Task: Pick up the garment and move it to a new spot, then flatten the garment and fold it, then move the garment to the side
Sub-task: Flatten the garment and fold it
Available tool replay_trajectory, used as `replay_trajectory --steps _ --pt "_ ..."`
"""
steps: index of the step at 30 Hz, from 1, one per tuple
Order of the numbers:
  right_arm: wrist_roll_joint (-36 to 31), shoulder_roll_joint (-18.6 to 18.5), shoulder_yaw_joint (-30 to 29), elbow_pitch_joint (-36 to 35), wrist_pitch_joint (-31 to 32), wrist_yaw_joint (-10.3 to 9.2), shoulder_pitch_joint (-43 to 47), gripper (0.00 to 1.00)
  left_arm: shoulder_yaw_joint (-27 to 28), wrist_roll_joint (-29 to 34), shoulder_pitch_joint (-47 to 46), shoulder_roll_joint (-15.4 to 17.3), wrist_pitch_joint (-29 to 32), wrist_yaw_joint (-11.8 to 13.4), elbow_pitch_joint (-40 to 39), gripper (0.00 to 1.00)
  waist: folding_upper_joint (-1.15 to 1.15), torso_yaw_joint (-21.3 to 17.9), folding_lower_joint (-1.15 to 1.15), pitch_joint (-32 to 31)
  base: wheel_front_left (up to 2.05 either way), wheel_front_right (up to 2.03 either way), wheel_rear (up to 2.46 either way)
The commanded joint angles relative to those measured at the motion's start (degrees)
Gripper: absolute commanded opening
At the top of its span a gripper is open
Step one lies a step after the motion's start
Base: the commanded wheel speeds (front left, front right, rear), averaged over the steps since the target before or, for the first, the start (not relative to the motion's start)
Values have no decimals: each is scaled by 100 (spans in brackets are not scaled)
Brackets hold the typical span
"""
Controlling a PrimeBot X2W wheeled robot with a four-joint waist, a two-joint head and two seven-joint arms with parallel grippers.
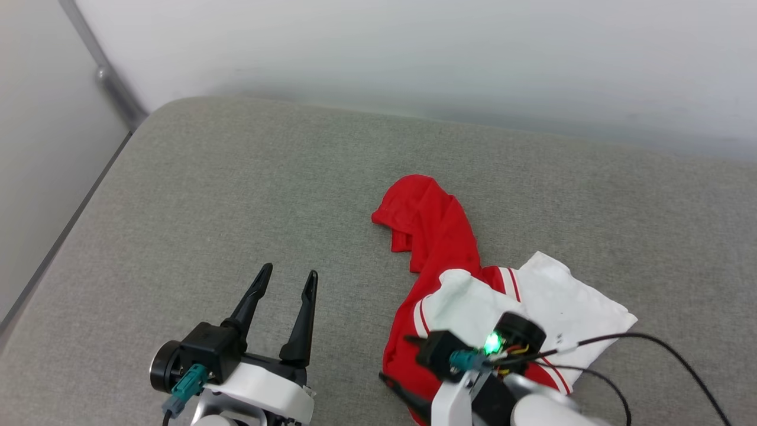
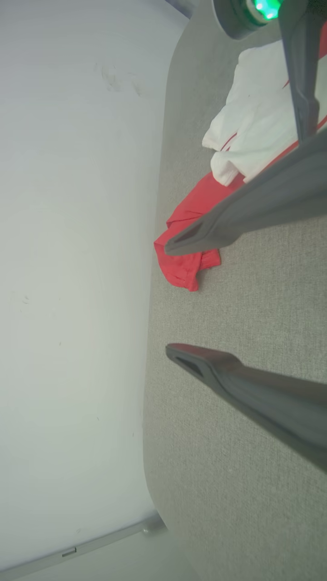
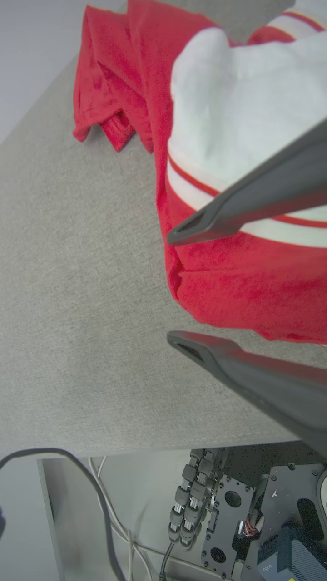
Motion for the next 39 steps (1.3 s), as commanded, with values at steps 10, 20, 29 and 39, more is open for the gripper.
replay_trajectory --steps 10,20,29,39 --pt "413 -357 -1638 -477 -890 -4 -209 100 203 19 67 -32 -13 -9 -184 100 0 -497 0 -138 0 0 0" --pt "-380 -204 -4228 -796 -1546 -3 718 100 242 -19 -24 -97 -13 -8 -341 100 0 -882 0 -115 0 0 0" --pt "-798 529 -5550 -1474 -1797 -3 1915 100 106 -45 128 -78 -13 -9 -315 100 0 -1084 0 -102 0 0 0" --pt "-930 793 -5663 -1801 -1702 -3 2153 100 -465 -51 18 198 -7 -10 -171 100 0 -1295 0 60 0 0 0"
